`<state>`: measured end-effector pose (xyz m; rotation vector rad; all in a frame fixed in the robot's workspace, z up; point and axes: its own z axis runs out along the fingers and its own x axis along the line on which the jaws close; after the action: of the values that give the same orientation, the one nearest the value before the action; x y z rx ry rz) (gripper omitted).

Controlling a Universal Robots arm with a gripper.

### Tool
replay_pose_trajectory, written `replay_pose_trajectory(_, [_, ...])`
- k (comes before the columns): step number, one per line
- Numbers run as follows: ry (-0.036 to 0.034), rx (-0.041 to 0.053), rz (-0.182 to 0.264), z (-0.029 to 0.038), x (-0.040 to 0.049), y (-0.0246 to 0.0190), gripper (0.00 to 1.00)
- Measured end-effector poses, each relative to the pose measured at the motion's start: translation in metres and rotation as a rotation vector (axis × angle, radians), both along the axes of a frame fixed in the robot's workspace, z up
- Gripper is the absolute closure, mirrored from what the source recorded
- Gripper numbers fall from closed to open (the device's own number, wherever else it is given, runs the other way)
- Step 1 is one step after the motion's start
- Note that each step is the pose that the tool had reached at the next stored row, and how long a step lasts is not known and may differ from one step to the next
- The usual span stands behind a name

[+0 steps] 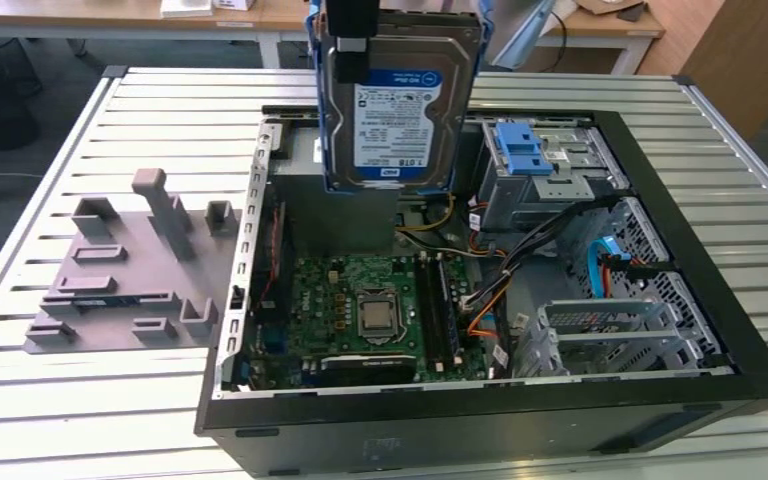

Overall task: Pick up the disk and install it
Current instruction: 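Pick up the disk, then insert the disk into the insertion slot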

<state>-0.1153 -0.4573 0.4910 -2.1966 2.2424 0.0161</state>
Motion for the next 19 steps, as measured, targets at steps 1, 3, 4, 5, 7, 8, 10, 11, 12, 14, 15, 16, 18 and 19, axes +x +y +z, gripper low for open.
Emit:
replay_pose_trajectory(1, [0.0000, 0.0000, 0.000, 0.0000, 0.0017, -0.0004, 0.64])
replay_pose_trajectory(3, [0.0001, 0.0000, -0.001, 0.0000, 0.0049, -0.0015, 0.64])
replay_pose_trajectory(4, [0.0000, 0.0000, -0.001, 0.0000, 0.0065, -0.0020, 0.64])
replay_pose_trajectory(5, [0.0000, 0.0000, -0.002, 0.0000, 0.0081, -0.0025, 0.64])
replay_pose_trajectory(7, [0.0000, 0.0000, -0.002, 0.0000, 0.0115, -0.0036, 0.64])
replay_pose_trajectory(8, [0.0000, 0.0001, -0.002, 0.0000, 0.0131, -0.0042, 0.64])
replay_pose_trajectory(10, [0.0001, 0.0000, -0.003, 0.0000, 0.0165, -0.0052, 0.64])
replay_pose_trajectory(11, [0.0001, 0.0001, -0.003, 0.0000, 0.0182, -0.0057, 0.64])
replay_pose_trajectory(12, [0.0001, 0.0000, -0.003, 0.0000, 0.0199, -0.0063, 0.64])
replay_pose_trajectory(14, [0.0002, -0.0001, -0.004, 0.0000, 0.0232, -0.0070, 0.64])
replay_pose_trajectory(15, [0.0002, 0.0000, -0.004, 0.0000, 0.0237, -0.0071, 0.64])
replay_pose_trajectory(16, [0.0002, 0.0000, -0.004, 0.0000, 0.0237, -0.0071, 0.64])
replay_pose_trajectory(18, [0.0002, 0.0000, -0.004, 0.0000, 0.0242, -0.0071, 0.64])
replay_pose_trajectory(19, [0.0001, 0.0000, -0.004, 0.0000, 0.0247, -0.0071, 0.64])
